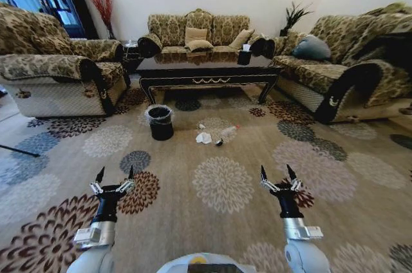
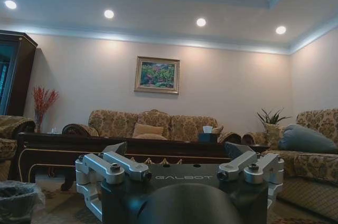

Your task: Move to the front of the table and pick up the trash from the floor, then place it into the trash bin.

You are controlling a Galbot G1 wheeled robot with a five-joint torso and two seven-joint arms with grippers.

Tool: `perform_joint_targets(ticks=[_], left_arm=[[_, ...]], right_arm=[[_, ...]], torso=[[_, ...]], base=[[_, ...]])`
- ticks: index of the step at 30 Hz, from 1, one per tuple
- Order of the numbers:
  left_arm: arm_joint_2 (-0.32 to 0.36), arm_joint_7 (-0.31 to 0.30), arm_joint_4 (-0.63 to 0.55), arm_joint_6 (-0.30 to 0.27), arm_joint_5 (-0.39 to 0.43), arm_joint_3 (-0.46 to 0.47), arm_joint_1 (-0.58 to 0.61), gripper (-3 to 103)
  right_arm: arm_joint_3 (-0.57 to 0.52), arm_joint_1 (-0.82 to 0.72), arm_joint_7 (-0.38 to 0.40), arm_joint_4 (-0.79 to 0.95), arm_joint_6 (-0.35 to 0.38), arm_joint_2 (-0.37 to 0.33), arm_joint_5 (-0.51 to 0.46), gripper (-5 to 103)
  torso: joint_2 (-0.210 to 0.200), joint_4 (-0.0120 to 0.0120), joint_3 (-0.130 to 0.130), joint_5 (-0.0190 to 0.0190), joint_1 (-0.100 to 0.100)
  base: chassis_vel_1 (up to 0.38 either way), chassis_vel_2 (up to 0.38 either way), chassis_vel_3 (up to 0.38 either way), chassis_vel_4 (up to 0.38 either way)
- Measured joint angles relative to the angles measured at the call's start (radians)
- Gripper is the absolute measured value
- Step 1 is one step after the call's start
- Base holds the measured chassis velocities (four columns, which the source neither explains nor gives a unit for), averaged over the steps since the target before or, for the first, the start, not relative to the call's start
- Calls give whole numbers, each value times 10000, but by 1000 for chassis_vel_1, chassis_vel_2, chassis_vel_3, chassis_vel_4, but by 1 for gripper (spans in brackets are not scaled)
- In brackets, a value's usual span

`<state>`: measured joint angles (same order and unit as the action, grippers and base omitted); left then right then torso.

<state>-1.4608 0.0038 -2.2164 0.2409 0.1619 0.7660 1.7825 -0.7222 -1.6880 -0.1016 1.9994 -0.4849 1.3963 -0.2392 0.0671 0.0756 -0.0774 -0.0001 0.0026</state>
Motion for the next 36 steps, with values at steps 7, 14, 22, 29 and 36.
perform_joint_targets(ticks=[7,14,22,29,36], left_arm=[[48,0,-36,0,10,46,59,100],[75,0,-87,0,22,58,80,100],[83,7,-95,0,22,63,87,100],[69,12,-47,5,19,62,92,100],[53,14,-1,26,15,58,87,100]], right_arm=[[13,-21,1,9,-10,26,26,100],[17,-42,0,9,-21,46,48,100],[19,-41,0,16,-33,61,50,100],[34,-26,-4,-6,-37,85,55,100],[53,4,-12,-42,-38,85,60,100]], torso=[[5,0,-2,0,-1],[7,-2,-5,2,-1],[10,-2,-7,2,-1],[10,-4,-8,1,-1],[12,1,-9,1,0]], base=[[-221,221,220,-238],[-195,204,202,-190],[-205,194,205,-211],[-226,213,230,-217],[-197,195,209,-206]])
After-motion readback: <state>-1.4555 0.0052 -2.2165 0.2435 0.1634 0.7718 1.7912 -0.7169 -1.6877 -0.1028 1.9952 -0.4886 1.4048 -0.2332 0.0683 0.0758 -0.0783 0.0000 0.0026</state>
